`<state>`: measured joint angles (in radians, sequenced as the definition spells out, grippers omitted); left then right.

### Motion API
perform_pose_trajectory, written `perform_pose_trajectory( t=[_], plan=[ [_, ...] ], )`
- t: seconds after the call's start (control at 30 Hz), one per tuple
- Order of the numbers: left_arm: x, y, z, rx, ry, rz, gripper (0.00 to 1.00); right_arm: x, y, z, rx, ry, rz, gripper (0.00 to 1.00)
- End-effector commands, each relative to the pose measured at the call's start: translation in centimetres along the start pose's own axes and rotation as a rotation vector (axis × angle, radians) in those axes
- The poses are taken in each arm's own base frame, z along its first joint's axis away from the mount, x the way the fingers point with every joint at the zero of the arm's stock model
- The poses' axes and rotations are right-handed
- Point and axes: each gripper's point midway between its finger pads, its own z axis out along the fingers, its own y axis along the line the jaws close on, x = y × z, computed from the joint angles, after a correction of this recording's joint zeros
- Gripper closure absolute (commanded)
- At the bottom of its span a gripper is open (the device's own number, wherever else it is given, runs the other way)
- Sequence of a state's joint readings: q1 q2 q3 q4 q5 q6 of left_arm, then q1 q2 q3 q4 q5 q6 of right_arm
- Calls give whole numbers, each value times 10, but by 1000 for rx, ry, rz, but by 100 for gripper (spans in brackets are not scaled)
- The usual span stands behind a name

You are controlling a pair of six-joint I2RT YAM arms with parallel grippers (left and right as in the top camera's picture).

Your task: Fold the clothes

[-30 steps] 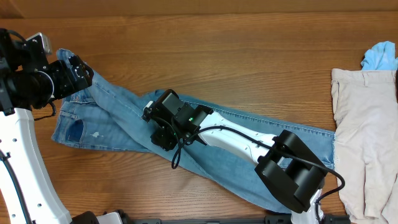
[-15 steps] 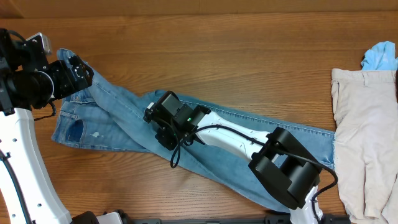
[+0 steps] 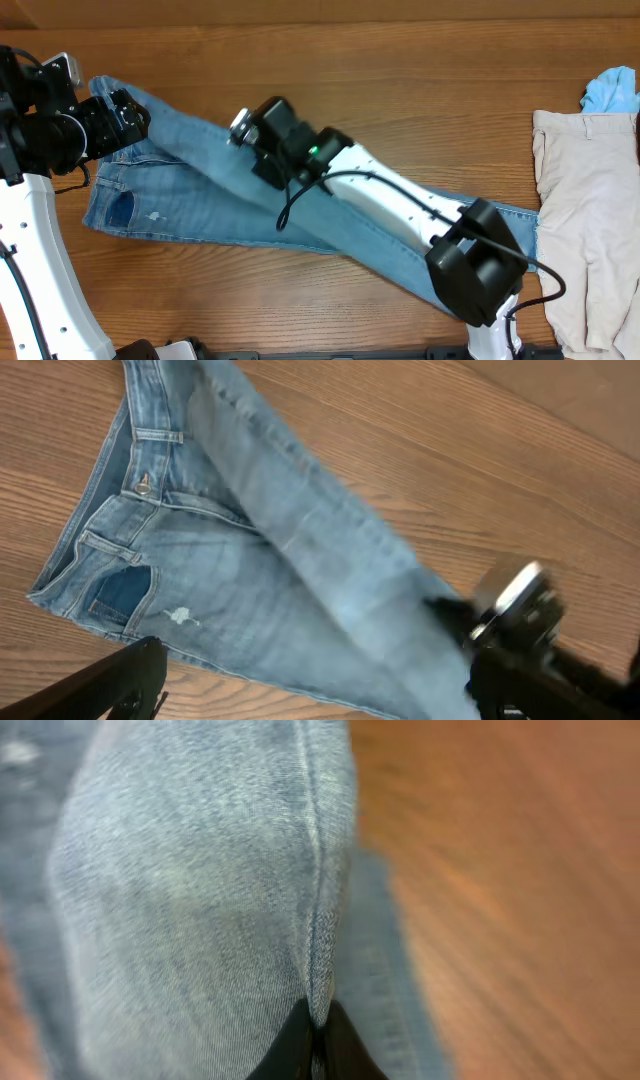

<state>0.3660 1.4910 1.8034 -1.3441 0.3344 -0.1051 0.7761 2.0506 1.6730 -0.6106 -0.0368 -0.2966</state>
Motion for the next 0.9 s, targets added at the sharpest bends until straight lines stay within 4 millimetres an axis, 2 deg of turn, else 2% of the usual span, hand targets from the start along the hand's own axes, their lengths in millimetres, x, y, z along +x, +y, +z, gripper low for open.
perform_pose_trajectory(
  t=[0.0,0.1,0.17,0.23,0.33,0.4,0.43,0.47,0.5,0.53,0.57,0.6,0.63,0.7,0.73,0.77,0.87],
  plan=[
    [-3,-3,0,13,-4,2,0,-47,-52,-36,100,-174,-28,96],
    [-3,-3,0,13,-4,2,0,-78,-84,-42,162,-335,-48,96],
    [-3,-3,0,13,-4,2,0,-93,-92,-29,151,-430,-58,96],
    [-3,-3,0,13,-4,2,0,-90,-91,-6,129,-444,-63,96],
    [-3,-3,0,13,-4,2,0,-71,-96,58,144,-450,-88,96],
    [-3,-3,0,13,-4,2,0,-62,-104,82,167,-465,-83,96],
    [-3,-3,0,13,-4,2,0,-59,-117,90,211,-484,-73,96],
    [-3,-3,0,13,-4,2,0,-62,-132,84,255,-513,-56,96],
    [-3,-3,0,13,-4,2,0,-69,-146,74,301,-553,-25,87],
    [-3,-3,0,13,-4,2,0,-77,-160,61,347,-585,17,56],
    [-3,-3,0,13,-4,2,0,-84,-173,45,390,-603,59,48],
    [-3,-3,0,13,-4,2,0,-93,-185,22,414,-613,101,13],
    [-3,-3,0,13,-4,2,0,-98,-192,3,416,-618,133,2],
    [-3,-3,0,13,-4,2,0,-97,-204,-49,403,-580,240,0],
    [-3,-3,0,14,-4,2,0,-88,-205,-63,394,-532,270,0],
    [-3,-3,0,13,-4,2,0,-66,-201,-86,368,-421,303,0],
    [-3,-3,0,13,-4,2,0,21,-190,-156,310,-110,430,0]
  ],
)
